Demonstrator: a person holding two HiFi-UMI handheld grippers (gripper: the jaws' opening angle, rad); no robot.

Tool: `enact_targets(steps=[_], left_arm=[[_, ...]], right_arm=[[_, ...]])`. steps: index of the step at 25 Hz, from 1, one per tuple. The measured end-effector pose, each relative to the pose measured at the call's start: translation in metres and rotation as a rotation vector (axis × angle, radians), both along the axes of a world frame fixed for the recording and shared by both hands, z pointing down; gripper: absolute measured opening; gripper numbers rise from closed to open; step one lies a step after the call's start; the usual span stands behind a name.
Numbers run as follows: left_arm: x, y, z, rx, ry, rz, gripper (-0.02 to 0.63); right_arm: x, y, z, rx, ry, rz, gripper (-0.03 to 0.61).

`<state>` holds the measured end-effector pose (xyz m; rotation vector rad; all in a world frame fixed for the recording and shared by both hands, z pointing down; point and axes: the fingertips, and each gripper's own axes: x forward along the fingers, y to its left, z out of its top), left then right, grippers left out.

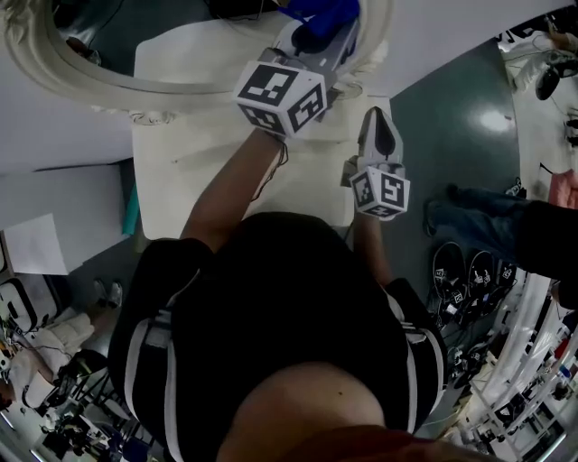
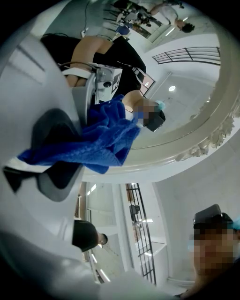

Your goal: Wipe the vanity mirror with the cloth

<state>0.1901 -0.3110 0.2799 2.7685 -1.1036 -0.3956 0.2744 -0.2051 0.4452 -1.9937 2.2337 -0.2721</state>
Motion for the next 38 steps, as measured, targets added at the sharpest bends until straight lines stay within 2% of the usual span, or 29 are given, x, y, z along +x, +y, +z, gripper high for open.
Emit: enact_targets(steps=[3,7,12,21,26,32,38], left_arm=[[-0.004,0.006,-0.002,0.003,-0.013,0.007,0.061],[-0.019,0.020,-0.010,0.032,0.009,0.016,0.061],[-0.059,0.041,-0.022,0.063,0.019,-0.035,0.061],[-0.175,0.069,-0.032,0.079,0.030,-0.220,0.061],[-0.240,0.084,-0.032,0.074,0.009,-0.338,0.061],[-0.319,0.092,0.000,0.017,-0.021,-0.487,0.061],[-0.364,0.080,0.039,-0.058,-0.043,-0.594,0.061]], right_arm=[[-0.010,0.001,-0.005,0.008,0.003,-0.015,0.000],[-0.029,0.001,-0.016,0.028,0.017,-0.045,0.000],[-0.056,0.005,-0.032,0.058,0.027,-0.085,0.000],[-0.134,0.007,-0.054,0.088,0.034,-0.214,0.000],[-0.185,0.010,-0.067,0.101,0.038,-0.297,0.000],[-0.236,0.021,-0.065,0.099,0.047,-0.364,0.000],[-0.246,0.022,-0.056,0.078,0.058,-0.387,0.000]])
